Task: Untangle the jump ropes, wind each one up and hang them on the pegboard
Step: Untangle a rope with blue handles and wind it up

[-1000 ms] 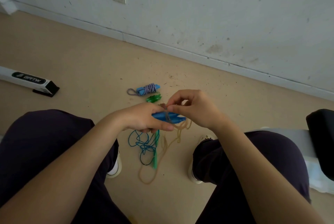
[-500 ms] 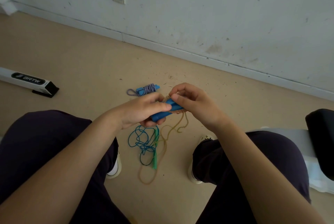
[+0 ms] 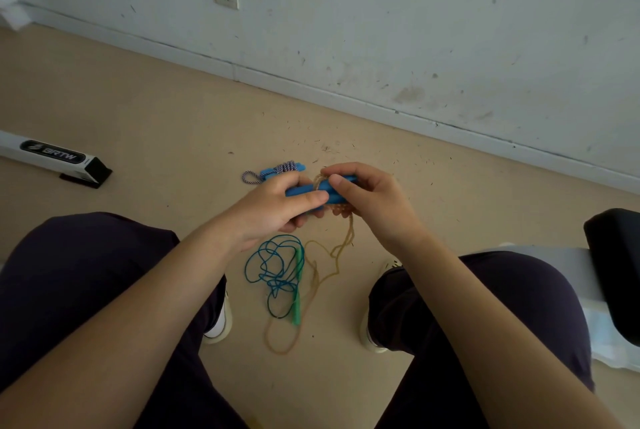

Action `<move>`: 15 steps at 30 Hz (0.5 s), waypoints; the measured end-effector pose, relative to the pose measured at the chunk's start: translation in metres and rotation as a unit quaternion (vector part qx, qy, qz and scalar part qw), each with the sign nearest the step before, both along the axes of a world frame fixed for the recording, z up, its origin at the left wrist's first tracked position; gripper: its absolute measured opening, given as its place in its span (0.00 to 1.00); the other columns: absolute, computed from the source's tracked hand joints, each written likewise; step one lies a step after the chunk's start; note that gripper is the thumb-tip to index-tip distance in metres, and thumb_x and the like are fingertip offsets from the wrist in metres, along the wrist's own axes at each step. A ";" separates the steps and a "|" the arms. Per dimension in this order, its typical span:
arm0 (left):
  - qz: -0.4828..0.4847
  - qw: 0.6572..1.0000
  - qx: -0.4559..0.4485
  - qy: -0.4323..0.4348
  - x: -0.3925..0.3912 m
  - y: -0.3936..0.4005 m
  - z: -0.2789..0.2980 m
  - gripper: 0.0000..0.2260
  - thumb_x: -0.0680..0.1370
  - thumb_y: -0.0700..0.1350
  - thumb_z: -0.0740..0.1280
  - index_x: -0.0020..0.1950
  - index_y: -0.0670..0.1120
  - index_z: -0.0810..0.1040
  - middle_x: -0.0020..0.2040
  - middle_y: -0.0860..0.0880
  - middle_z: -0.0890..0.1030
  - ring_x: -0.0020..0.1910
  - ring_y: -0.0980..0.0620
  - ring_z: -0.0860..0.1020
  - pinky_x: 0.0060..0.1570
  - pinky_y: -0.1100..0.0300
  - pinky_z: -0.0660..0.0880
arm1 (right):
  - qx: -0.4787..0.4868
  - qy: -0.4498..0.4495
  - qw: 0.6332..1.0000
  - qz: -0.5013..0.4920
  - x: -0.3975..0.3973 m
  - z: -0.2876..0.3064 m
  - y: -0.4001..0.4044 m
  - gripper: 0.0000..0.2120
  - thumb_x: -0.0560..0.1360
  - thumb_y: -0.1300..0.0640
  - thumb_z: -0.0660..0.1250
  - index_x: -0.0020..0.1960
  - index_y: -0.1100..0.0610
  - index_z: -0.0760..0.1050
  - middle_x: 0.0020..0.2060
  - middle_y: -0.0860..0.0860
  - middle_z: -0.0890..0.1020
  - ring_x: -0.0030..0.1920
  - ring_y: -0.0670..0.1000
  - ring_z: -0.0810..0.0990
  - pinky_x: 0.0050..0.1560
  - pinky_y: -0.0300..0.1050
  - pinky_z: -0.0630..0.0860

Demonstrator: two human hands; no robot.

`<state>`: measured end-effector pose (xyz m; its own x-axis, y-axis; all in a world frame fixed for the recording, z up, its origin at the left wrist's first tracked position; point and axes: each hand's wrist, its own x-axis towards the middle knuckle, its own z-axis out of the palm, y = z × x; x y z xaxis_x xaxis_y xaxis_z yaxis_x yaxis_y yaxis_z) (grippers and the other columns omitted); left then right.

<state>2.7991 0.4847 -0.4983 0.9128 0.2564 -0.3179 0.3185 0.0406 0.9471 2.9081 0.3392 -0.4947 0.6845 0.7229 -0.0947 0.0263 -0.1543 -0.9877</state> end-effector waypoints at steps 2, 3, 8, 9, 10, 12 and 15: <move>-0.011 1.000 -0.017 -0.001 0.001 -0.001 0.002 0.06 0.82 0.43 0.64 0.53 0.40 0.73 0.40 0.47 0.82 0.32 0.55 0.71 0.26 0.67 0.64 | 0.008 0.032 0.999 0.006 0.002 0.003 -0.001 0.07 0.79 0.59 0.66 0.54 0.56 0.81 0.45 0.54 0.83 0.39 0.48 0.80 0.38 0.41 0.76; -0.017 1.000 -0.024 -0.002 0.001 -0.002 0.003 0.06 0.82 0.43 0.63 0.54 0.40 0.72 0.41 0.46 0.81 0.32 0.55 0.71 0.25 0.67 0.63 | 0.007 0.043 0.999 0.010 0.003 0.004 -0.001 0.07 0.79 0.59 0.66 0.54 0.57 0.81 0.44 0.54 0.83 0.38 0.49 0.80 0.37 0.41 0.76; -0.042 0.999 0.002 0.021 0.000 -0.003 0.002 0.09 0.83 0.46 0.62 0.55 0.40 0.72 0.40 0.47 0.81 0.31 0.54 0.71 0.26 0.65 0.62 | -0.037 -0.001 0.999 0.012 0.001 0.003 -0.002 0.09 0.79 0.55 0.68 0.52 0.61 0.79 0.35 0.54 0.79 0.27 0.48 0.72 0.27 0.39 0.70; -0.048 0.998 0.009 0.028 -0.001 -0.003 0.002 0.11 0.83 0.47 0.62 0.56 0.39 0.72 0.40 0.47 0.81 0.30 0.53 0.72 0.25 0.65 0.62 | -0.042 -0.014 0.999 0.009 0.001 0.003 -0.002 0.09 0.78 0.55 0.69 0.52 0.61 0.80 0.34 0.53 0.78 0.27 0.48 0.71 0.27 0.38 0.69; -0.052 0.998 0.013 0.034 -0.001 -0.003 0.003 0.12 0.83 0.47 0.62 0.58 0.39 0.73 0.40 0.46 0.82 0.29 0.52 0.73 0.24 0.65 0.61 | -0.046 -0.027 0.999 0.005 0.001 0.003 -0.002 0.08 0.78 0.55 0.70 0.51 0.60 0.80 0.34 0.52 0.78 0.27 0.48 0.71 0.27 0.39 0.69; -0.057 0.997 0.012 0.044 -0.001 -0.002 0.003 0.12 0.82 0.49 0.63 0.61 0.43 0.76 0.40 0.45 0.83 0.28 0.51 0.74 0.23 0.64 0.61 | -0.058 -0.054 0.997 -0.002 0.003 0.004 -0.002 0.07 0.77 0.55 0.70 0.51 0.58 0.81 0.34 0.51 0.79 0.29 0.49 0.72 0.28 0.39 0.70; -0.083 0.995 0.008 0.055 -0.002 -0.003 0.003 0.15 0.82 0.54 0.62 0.64 0.48 0.76 0.40 0.46 0.81 0.29 0.51 0.75 0.24 0.64 0.61 | -0.065 -0.073 0.995 -0.004 0.003 0.004 -0.003 0.06 0.77 0.56 0.71 0.50 0.58 0.81 0.33 0.50 0.78 0.27 0.48 0.71 0.27 0.39 0.70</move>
